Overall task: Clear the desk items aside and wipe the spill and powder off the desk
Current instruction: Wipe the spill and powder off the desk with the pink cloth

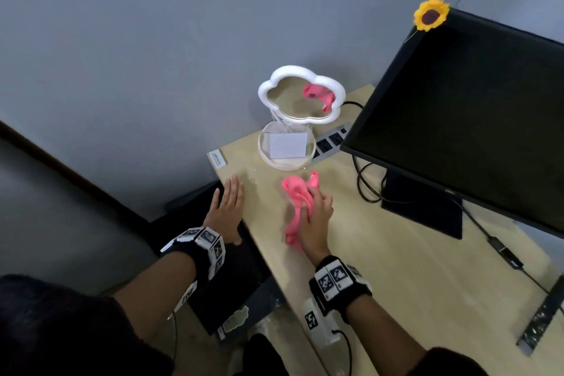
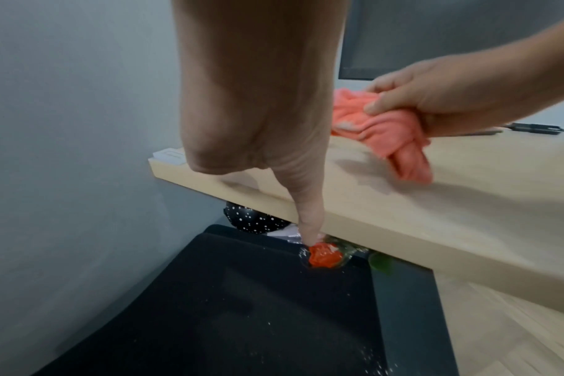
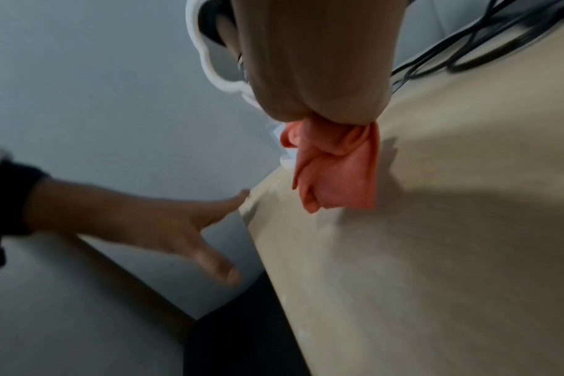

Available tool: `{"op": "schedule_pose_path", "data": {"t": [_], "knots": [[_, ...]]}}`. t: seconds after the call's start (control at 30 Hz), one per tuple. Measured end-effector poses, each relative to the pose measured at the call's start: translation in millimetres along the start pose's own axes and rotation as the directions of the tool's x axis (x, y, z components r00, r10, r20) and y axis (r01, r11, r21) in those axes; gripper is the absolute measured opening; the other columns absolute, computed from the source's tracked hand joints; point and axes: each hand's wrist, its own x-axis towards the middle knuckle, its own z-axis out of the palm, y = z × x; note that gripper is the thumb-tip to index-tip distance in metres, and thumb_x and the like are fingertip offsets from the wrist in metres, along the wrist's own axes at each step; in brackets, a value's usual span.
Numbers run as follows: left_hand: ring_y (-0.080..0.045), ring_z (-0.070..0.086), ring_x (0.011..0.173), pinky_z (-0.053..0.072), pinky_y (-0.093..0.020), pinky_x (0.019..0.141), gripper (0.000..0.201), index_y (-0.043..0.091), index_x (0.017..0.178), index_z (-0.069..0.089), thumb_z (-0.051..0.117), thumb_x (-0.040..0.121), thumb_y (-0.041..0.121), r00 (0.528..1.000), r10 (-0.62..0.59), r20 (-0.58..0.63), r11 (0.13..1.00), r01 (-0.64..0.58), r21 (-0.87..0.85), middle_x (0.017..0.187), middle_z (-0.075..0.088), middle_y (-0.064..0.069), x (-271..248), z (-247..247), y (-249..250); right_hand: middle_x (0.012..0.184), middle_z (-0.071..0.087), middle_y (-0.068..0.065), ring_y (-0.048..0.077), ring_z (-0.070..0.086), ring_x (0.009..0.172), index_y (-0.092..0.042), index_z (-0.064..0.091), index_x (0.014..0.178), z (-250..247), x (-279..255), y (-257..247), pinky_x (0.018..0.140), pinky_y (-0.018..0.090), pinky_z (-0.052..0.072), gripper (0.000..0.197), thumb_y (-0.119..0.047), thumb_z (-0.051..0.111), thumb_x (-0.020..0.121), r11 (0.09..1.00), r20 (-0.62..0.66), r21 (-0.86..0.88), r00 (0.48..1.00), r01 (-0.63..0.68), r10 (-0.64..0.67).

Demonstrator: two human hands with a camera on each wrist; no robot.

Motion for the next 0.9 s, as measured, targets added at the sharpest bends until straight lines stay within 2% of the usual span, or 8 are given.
{"op": "schedule_pose_path", "data": {"t": [0.1, 0.17, 0.3, 0.43, 0.57, 0.67, 0.77, 0.9], "knots": [[-0.032, -0.011, 0.146, 0.001, -0.046, 0.117, 0.134, -0.002, 0.146, -0.014, 0.079, 0.063, 0.048, 0.998, 0.034, 0.045, 0.998, -0.031, -0.059, 0.155, -0.018, -0.02, 12.1, 5.1, -2.3, 0.137, 0.036, 0.014, 0.028, 0.035, 0.12, -0.008, 0.044, 0.134, 26.7, -2.8, 3.0, 0.099, 0.035, 0.034, 0.051, -0.014, 0.039, 0.084, 0.994, 0.036, -0.108, 0.999, 0.035, -0.031], [-0.032, -0.015, 0.145, -0.001, -0.046, 0.117, 0.134, -0.002, 0.145, -0.018, 0.079, 0.064, 0.045, 0.996, 0.054, 0.075, 0.997, -0.049, -0.064, 0.154, -0.023, -0.02, 18.1, 7.2, -3.3, 0.147, 0.032, 0.01, 0.03, 0.032, 0.131, -0.014, 0.041, 0.137, 42.7, -2.5, 6.5, 0.108, 0.043, 0.032, 0.056, -0.001, 0.054, 0.084, 0.967, 0.055, -0.25, 0.998, 0.042, -0.029], [-0.032, -0.016, 0.144, 0.002, -0.046, 0.117, 0.139, -0.002, 0.144, -0.019, 0.081, 0.061, 0.046, 0.996, 0.059, 0.068, 0.998, -0.056, -0.042, 0.15, -0.03, -0.017, 18.6, 15.7, -2.9, 0.155, 0.025, -0.005, 0.02, 0.028, 0.138, -0.022, 0.039, 0.139, 61.0, 9.5, 10.9, 0.113, 0.04, 0.03, 0.063, -0.014, 0.059, 0.08, 0.865, 0.099, -0.468, 0.983, 0.181, -0.153], [-0.03, 0.003, 0.146, 0.017, -0.046, 0.115, 0.151, -0.002, 0.147, -0.004, 0.085, 0.041, 0.058, 1.0, 0.018, -0.005, 1.0, -0.019, -0.023, 0.152, -0.016, -0.017, 19.8, 17.1, -2.4, 0.155, 0.016, -0.02, 0.015, 0.018, 0.142, -0.033, 0.031, 0.143, 74.0, 26.2, 2.7, 0.112, 0.031, 0.025, 0.06, -0.013, 0.052, 0.09, 0.901, 0.182, -0.378, 0.971, 0.214, -0.154], [-0.031, -0.015, 0.144, 0.004, -0.048, 0.117, 0.141, -0.001, 0.144, -0.021, 0.08, 0.059, 0.049, 0.995, 0.071, 0.069, 0.997, -0.068, -0.041, 0.153, -0.025, -0.018, 21.7, 19.0, -3.2, 0.149, 0.036, -0.01, 0.021, 0.028, 0.137, -0.024, 0.043, 0.138, 86.9, 48.1, -2.3, 0.113, 0.041, 0.029, 0.055, -0.004, 0.048, 0.087, 0.907, 0.219, -0.311, 0.95, 0.285, -0.224], [-0.031, -0.017, 0.144, 0.002, -0.048, 0.117, 0.141, -0.001, 0.143, -0.022, 0.08, 0.059, 0.048, 0.995, 0.062, 0.075, 0.997, -0.059, -0.044, 0.154, -0.024, -0.019, 22.0, 17.6, -3.9, 0.143, 0.045, -0.005, 0.023, 0.035, 0.131, -0.02, 0.051, 0.133, 93.0, 63.0, -8.0, 0.112, 0.043, 0.028, 0.058, 0.005, 0.047, 0.08, 0.917, 0.25, -0.224, 0.929, 0.33, -0.274], [-0.031, -0.018, 0.144, 0.001, -0.048, 0.117, 0.138, -0.002, 0.142, -0.023, 0.08, 0.062, 0.046, 0.992, 0.07, 0.107, 0.995, -0.062, -0.076, 0.153, -0.024, -0.02, 21.1, 17.5, -4.7, 0.138, 0.049, -0.009, 0.021, 0.035, 0.129, -0.027, 0.05, 0.134, 92.2, 71.5, -16.0, 0.113, 0.04, 0.027, 0.068, 0.01, 0.045, 0.077, 0.898, 0.348, -0.217, 0.89, 0.383, -0.296], [-0.032, -0.017, 0.144, -0.002, -0.046, 0.117, 0.13, -0.002, 0.144, -0.019, 0.076, 0.068, 0.044, 0.988, 0.104, 0.113, 0.993, -0.095, -0.075, 0.152, -0.026, -0.019, 19.1, 15.8, -8.0, 0.132, 0.054, -0.013, 0.017, 0.036, 0.129, -0.031, 0.057, 0.125, 87.0, 75.7, -13.3, 0.11, 0.039, 0.033, 0.059, 0.005, 0.044, 0.08, 0.843, 0.452, -0.249, 0.827, 0.477, -0.335]]}}
